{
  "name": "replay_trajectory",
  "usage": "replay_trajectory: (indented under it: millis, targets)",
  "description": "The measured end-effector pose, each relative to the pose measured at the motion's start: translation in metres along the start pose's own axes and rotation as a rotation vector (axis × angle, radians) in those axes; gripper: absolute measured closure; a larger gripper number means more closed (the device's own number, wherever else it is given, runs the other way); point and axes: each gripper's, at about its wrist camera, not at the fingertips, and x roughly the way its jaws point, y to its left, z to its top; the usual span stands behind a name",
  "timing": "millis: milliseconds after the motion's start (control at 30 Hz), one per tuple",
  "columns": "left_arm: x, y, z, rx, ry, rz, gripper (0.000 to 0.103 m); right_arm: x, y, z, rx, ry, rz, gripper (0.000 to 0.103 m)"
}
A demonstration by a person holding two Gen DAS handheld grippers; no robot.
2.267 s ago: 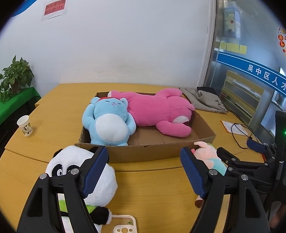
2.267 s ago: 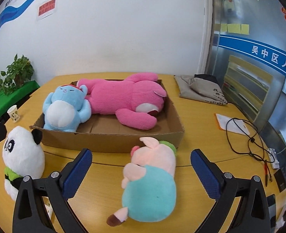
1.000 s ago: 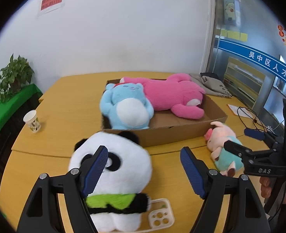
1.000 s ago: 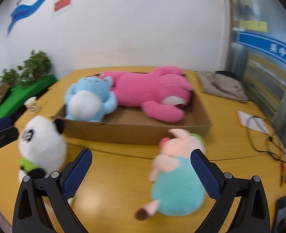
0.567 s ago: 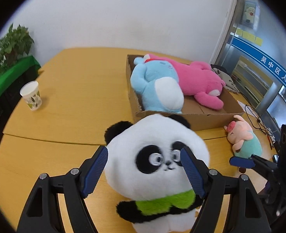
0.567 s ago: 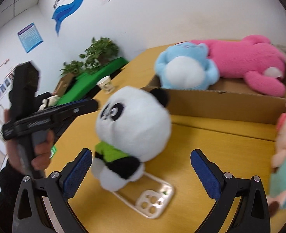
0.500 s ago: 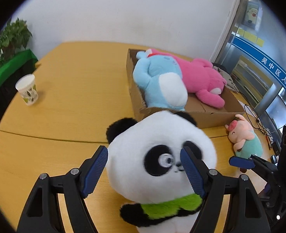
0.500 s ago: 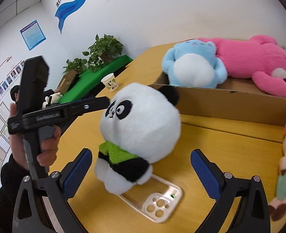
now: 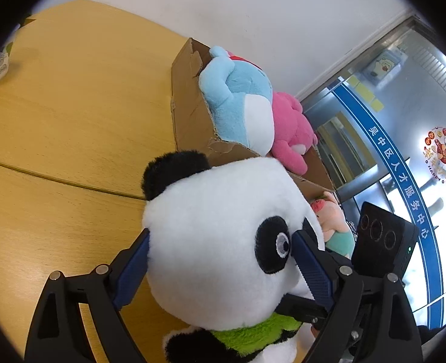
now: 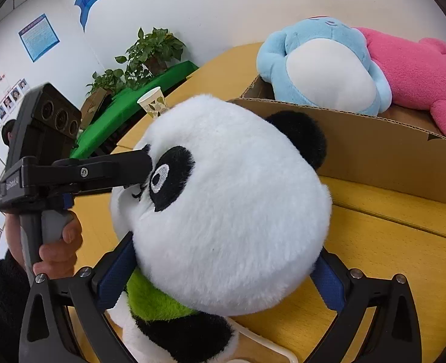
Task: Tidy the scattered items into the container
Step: 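Grasp the black-and-white panda plush with both grippers, then lift the panda with both grippers and lower it into the box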
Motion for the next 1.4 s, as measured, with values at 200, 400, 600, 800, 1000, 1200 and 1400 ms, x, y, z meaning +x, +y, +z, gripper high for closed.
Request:
replay_trajectory:
  millis: [200, 400, 600, 800, 1000, 1200, 1400]
  targets:
    - [-0.001, -0.022, -0.005, 0.081, 0.010, 0.036, 0.030, -0.009, -0.001, 0.000, -0.005, -0.029, -0.019, 0.020]
    - [-0.021, -0.078, 0.009, 0.160, -0.058, 0.024, 0.033, -0.052, 0.005, 0.005, -0.068, -0.134, -0.032, 0.027]
    - [-0.034, -0.177, 0.060, 0.321, -0.162, 0.029, 0.033, -0.133, 0.003, 0.040, -0.143, -0.294, -0.054, 0.027]
    - [-0.023, -0.260, 0.125, 0.457, -0.213, 0.017, 0.036, -0.218, -0.016, 0.101, -0.253, -0.417, -0.136, 0.027]
    - [0.023, -0.286, 0.159, 0.495, -0.182, 0.042, 0.036, -0.253, -0.061, 0.137, -0.234, -0.473, -0.160, 0.027]
    - [0.095, -0.242, 0.175, 0.410, -0.106, 0.073, 0.036, -0.209, -0.124, 0.148, -0.180, -0.426, -0.165, 0.027]
    - [0.167, -0.176, 0.168, 0.326, -0.007, 0.178, 0.037, -0.132, -0.178, 0.140, -0.190, -0.341, -0.264, 0.027]
